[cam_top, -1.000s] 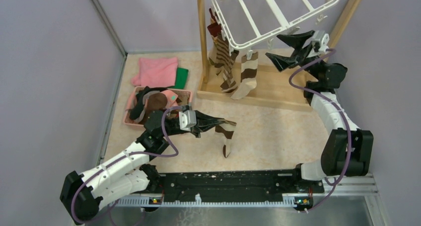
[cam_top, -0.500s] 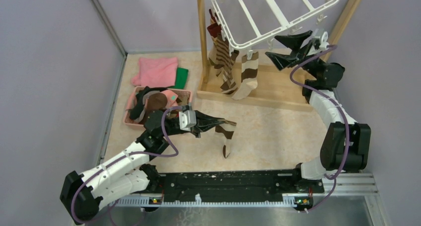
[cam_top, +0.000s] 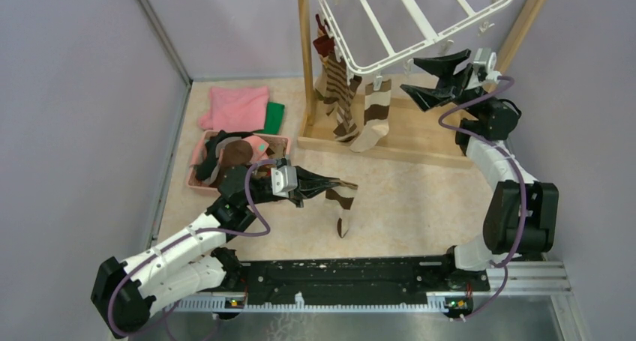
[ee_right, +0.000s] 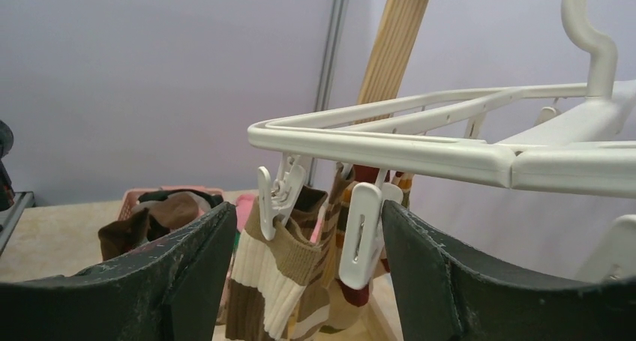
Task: Clip the socks to the hanger
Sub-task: Clamp the sock onto the hanger.
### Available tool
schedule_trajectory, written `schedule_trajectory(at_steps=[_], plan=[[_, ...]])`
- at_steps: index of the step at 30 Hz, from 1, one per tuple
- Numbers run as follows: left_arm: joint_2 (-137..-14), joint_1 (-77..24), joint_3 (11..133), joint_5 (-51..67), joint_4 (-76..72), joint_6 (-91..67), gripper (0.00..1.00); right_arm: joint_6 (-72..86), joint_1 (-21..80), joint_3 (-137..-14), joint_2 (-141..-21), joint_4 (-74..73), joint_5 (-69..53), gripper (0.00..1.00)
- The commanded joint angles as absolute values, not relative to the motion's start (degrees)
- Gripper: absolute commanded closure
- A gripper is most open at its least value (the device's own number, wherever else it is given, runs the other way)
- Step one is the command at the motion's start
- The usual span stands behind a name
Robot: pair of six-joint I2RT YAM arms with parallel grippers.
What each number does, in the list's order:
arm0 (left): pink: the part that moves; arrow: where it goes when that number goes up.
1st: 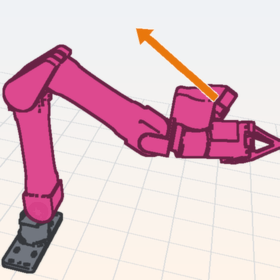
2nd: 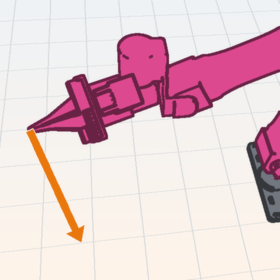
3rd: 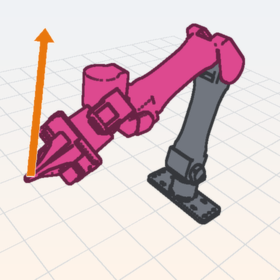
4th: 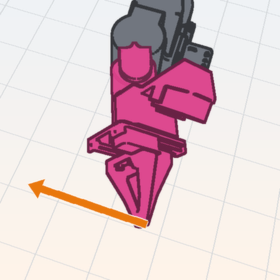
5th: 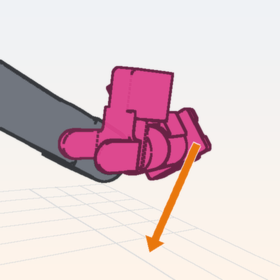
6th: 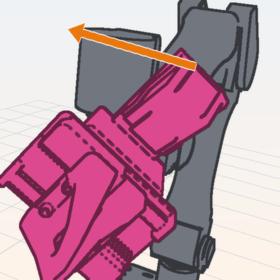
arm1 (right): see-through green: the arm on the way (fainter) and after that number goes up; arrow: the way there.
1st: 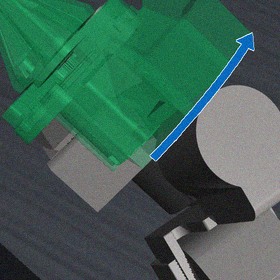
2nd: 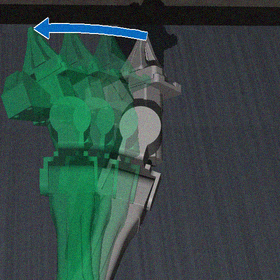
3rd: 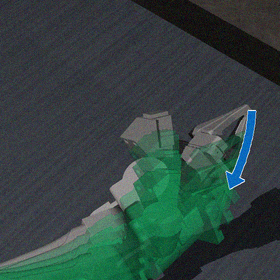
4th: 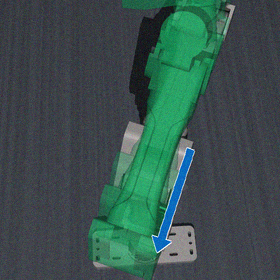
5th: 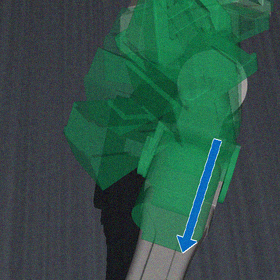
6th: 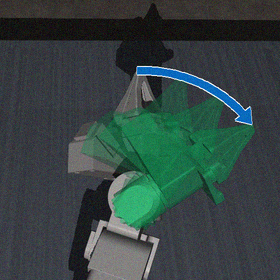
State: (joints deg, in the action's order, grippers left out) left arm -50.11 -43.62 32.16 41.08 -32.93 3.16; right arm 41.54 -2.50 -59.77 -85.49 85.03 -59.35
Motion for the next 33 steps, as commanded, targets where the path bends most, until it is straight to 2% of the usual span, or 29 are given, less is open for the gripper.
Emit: schedule_trajectory(at_steps=[1,11,19,33], plan=[[-50.02,-43.86,34.55,42.00,-35.24,3.87,1.00,43.87,-2.41,-62.60,-86.19,89.29,-61.31,0.30],[-50.10,-43.92,34.41,41.84,-35.24,3.88,1.00,46.74,-1.99,-61.71,-86.01,93.71,-62.53,0.33],[-49.52,-43.86,34.30,41.55,-34.81,4.05,1.00,37.74,-2.19,-59.70,-83.43,81.59,-55.13,0.29],[-49.60,-43.94,34.25,41.58,-34.81,4.10,1.00,39.13,-2.99,-57.52,-82.49,84.19,-53.53,0.28]])
